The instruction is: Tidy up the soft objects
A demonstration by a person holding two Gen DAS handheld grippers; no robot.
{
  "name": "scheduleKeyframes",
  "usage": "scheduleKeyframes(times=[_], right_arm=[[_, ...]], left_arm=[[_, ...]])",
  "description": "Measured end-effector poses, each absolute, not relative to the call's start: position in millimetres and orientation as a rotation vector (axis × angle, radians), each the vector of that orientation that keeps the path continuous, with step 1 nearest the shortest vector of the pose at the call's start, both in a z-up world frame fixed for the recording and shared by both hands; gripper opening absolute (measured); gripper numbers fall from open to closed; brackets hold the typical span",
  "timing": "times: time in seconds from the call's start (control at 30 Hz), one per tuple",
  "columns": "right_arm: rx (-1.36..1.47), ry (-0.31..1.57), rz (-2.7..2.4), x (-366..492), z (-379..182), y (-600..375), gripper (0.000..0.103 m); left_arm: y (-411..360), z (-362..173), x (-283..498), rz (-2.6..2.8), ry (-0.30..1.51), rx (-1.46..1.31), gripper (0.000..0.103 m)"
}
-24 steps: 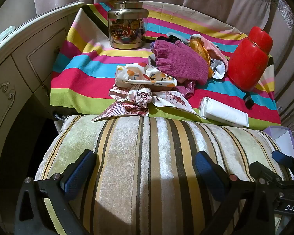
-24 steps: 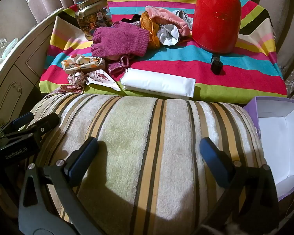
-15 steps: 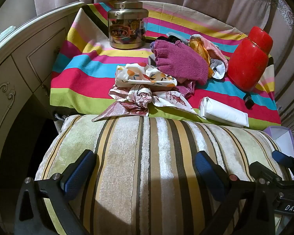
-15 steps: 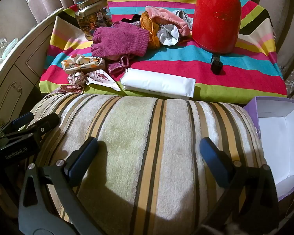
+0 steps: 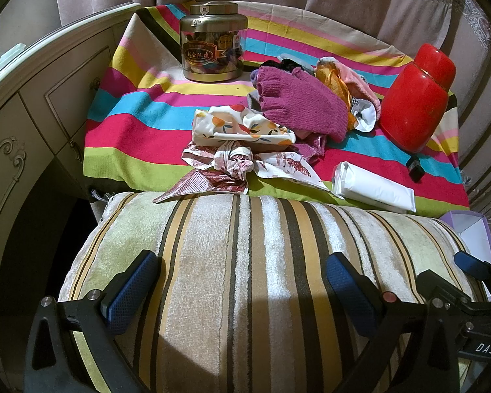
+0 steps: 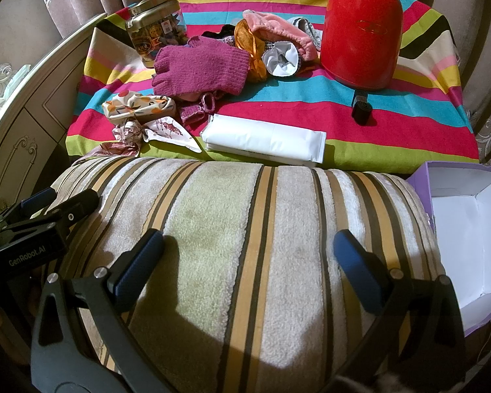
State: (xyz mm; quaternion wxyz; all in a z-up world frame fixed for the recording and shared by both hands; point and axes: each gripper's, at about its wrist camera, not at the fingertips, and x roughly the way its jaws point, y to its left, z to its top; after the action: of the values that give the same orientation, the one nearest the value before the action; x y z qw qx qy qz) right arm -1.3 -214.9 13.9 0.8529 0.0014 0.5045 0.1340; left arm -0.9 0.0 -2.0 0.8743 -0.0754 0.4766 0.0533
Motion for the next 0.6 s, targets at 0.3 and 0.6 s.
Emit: scheduleKeyframes(times=[0.3,0.6], right_arm=[[0.017,1.047,0.285,-2.8,13.5,-217.0,0.103],[0.000,1.090,0.336,5.0,14.4,-218.1,0.103]], left_arm=[[4.6,1.2,-2.8,0.090,0.987,-0.204,0.103],[19.6,6.1,21.3,0.046,0.982,-0.337,0.103]])
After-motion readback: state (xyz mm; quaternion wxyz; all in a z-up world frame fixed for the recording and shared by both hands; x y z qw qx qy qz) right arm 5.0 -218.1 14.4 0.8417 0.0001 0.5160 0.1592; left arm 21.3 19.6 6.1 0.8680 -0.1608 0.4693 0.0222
